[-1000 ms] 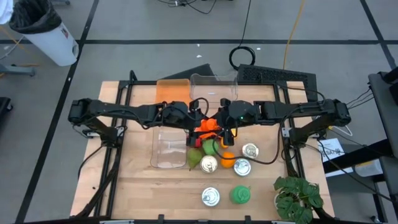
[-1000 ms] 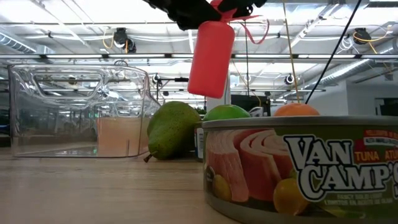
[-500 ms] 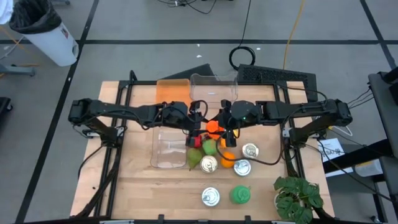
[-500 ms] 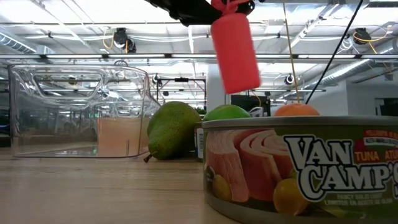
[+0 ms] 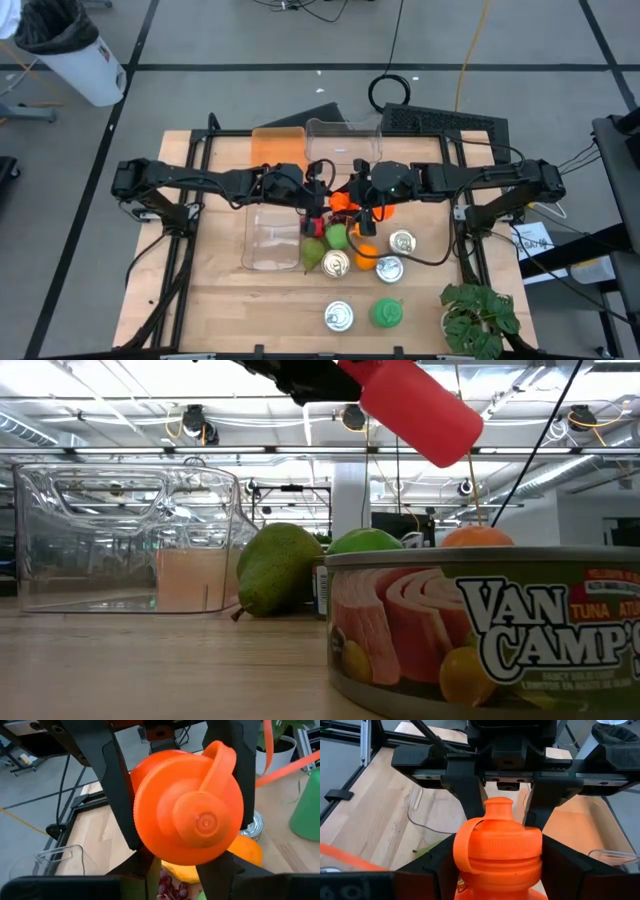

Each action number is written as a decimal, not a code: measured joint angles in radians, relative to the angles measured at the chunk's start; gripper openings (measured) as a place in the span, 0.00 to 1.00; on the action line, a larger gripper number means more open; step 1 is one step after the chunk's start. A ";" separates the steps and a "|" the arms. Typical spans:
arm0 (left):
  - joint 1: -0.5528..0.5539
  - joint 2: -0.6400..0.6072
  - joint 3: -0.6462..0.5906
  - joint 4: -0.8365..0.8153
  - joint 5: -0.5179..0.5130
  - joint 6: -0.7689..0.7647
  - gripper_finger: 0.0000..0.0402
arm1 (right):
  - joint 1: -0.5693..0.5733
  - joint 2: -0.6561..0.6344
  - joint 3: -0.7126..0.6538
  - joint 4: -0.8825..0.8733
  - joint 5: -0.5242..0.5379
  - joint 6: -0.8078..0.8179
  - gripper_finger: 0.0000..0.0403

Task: Pick & Place Food Item
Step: Put the orange tumbler into the orange bin

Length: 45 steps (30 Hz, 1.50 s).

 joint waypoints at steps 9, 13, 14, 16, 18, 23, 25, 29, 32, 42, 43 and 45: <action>-0.042 -0.003 0.001 -0.037 -0.026 0.045 0.67 | 0.000 0.002 -0.002 0.010 0.002 -0.034 0.53; -0.035 -0.014 0.001 -0.041 -0.024 -0.038 0.78 | -0.001 0.002 -0.003 0.044 0.007 -0.056 0.53; -0.026 -0.016 0.002 -0.042 -0.019 -0.057 0.79 | -0.001 0.002 -0.003 0.051 0.009 -0.064 0.53; -0.004 -0.024 0.002 -0.056 0.001 -0.103 0.81 | -0.002 0.003 -0.005 0.062 0.014 -0.072 0.53; 0.020 -0.045 -0.023 -0.048 0.037 -0.128 0.81 | -0.003 0.007 -0.006 0.086 0.018 -0.076 0.53; 0.054 -0.129 -0.123 0.080 0.096 -0.142 0.82 | -0.001 0.006 -0.004 0.137 -0.008 -0.078 0.53; 0.056 -0.166 -0.181 0.157 0.097 -0.137 0.82 | 0.000 0.005 -0.004 0.149 -0.007 -0.078 0.53; 0.054 -0.248 -0.317 0.350 0.075 -0.129 0.82 | 0.000 0.004 -0.043 0.272 -0.024 -0.090 0.53; 0.054 -0.290 -0.428 0.524 0.031 -0.150 0.82 | -0.002 0.004 -0.074 0.402 -0.051 -0.100 0.53; 0.055 -0.249 -0.556 0.832 0.014 -0.251 0.82 | -0.027 0.005 -0.309 1.078 -0.053 -0.117 0.53; 0.055 -0.242 -0.553 0.820 0.004 -0.243 0.82 | -0.033 0.005 -0.321 1.125 -0.053 -0.117 0.53; 0.055 -0.224 -0.558 0.782 0.002 -0.232 0.82 | -0.043 0.000 -0.331 1.168 -0.052 -0.112 0.53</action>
